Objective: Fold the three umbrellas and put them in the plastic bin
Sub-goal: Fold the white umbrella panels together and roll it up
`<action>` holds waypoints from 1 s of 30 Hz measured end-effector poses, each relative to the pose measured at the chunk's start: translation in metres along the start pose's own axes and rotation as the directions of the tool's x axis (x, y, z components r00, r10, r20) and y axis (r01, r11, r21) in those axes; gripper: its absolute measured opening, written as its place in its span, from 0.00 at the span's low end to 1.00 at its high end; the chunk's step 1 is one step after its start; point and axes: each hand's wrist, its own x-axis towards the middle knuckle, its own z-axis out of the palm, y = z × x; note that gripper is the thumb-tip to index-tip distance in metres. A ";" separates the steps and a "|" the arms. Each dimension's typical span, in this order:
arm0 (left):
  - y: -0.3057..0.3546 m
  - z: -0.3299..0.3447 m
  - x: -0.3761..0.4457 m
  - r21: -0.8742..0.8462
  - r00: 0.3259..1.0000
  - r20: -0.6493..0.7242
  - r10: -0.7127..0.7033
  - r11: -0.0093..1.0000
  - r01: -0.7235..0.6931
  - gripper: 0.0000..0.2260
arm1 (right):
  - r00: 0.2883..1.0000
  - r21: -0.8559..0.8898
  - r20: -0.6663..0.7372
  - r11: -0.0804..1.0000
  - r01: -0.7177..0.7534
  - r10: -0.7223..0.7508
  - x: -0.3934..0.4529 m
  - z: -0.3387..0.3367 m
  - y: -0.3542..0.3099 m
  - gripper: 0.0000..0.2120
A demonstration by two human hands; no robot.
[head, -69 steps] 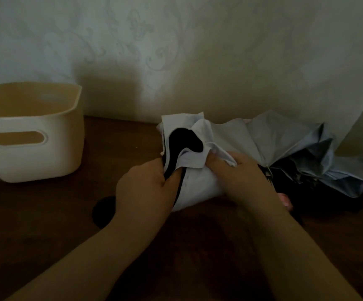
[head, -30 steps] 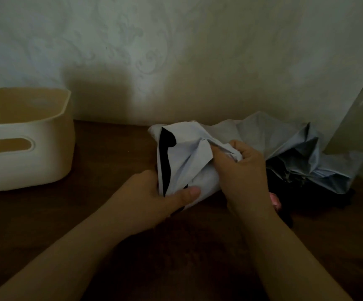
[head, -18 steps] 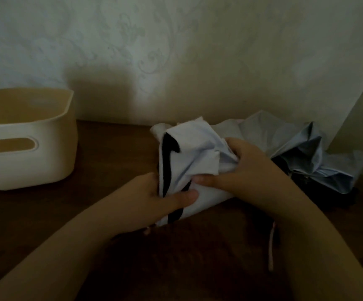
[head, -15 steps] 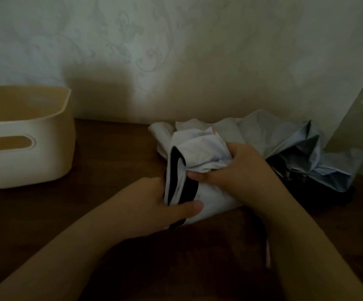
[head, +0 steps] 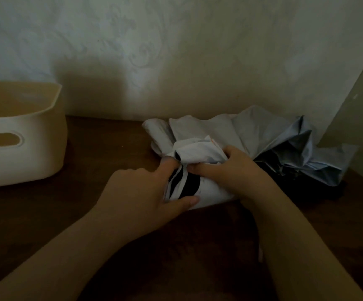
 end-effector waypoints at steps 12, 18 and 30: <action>-0.009 0.005 -0.003 -0.011 0.955 -0.112 0.276 0.960 -0.279 0.24 | 0.979 0.108 0.204 0.994 -0.030 0.007 0.008 -0.012 0.010 0.49; -0.029 0.004 0.000 -0.325 0.996 -0.037 -0.082 0.943 0.065 0.25 | 0.719 0.003 -0.332 0.762 0.648 -0.610 -0.009 -0.017 -0.007 0.11; -0.035 0.004 0.002 -0.185 0.980 -0.191 0.059 0.978 -0.095 0.32 | 0.720 -0.546 0.201 0.535 0.645 -0.664 0.005 0.007 -0.001 0.26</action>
